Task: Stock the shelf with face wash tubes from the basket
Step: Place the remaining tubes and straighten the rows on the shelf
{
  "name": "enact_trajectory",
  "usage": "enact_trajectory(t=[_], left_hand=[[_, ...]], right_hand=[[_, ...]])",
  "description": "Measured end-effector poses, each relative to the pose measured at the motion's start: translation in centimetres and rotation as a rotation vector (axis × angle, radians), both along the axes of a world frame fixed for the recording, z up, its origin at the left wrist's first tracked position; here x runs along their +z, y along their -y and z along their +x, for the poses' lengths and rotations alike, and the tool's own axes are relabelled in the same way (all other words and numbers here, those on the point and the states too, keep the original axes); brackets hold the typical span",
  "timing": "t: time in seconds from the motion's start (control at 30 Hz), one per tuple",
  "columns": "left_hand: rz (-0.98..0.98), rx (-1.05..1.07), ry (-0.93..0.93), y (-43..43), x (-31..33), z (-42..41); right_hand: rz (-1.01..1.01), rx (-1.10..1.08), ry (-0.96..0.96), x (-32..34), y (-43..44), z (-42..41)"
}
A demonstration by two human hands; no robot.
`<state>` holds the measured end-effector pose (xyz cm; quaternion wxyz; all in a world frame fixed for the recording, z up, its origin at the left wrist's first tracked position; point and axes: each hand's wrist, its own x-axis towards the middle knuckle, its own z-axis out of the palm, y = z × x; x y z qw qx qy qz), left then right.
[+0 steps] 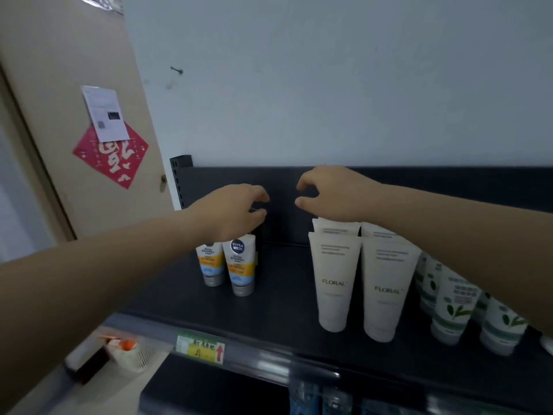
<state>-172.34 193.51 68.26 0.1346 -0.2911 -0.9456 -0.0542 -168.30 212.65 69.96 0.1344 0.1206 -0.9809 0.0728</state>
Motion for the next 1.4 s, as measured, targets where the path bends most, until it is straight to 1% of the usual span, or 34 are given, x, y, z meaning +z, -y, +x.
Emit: enact_trajectory(t=[0.23,0.5,0.63,0.97,1.23,1.4], left_hand=[[0.038,0.046,-0.022,5.3,0.3,-2.7],[0.051,0.048,-0.020,10.3,-0.5,-7.5],[0.081,0.017,-0.012,11.6,-1.7,-10.7],[0.122,-0.146,-0.031,10.7,-5.1,-15.4],[0.168,-0.226,-0.023,10.5,-6.7,-17.2],[0.188,-0.253,-0.070,10.6,-6.5,-17.6]], right_hand=[[0.006,-0.016,0.016,-0.5,4.0,-1.6],[0.022,-0.101,0.036,-1.0,8.3,-4.6],[0.028,-0.136,0.057,-1.7,10.0,-6.5],[0.027,-0.225,0.076,-4.4,11.7,-10.9],[0.028,-0.221,0.077,-5.3,13.0,-12.4],[0.036,-0.221,0.061,-5.5,13.3,-13.1]])
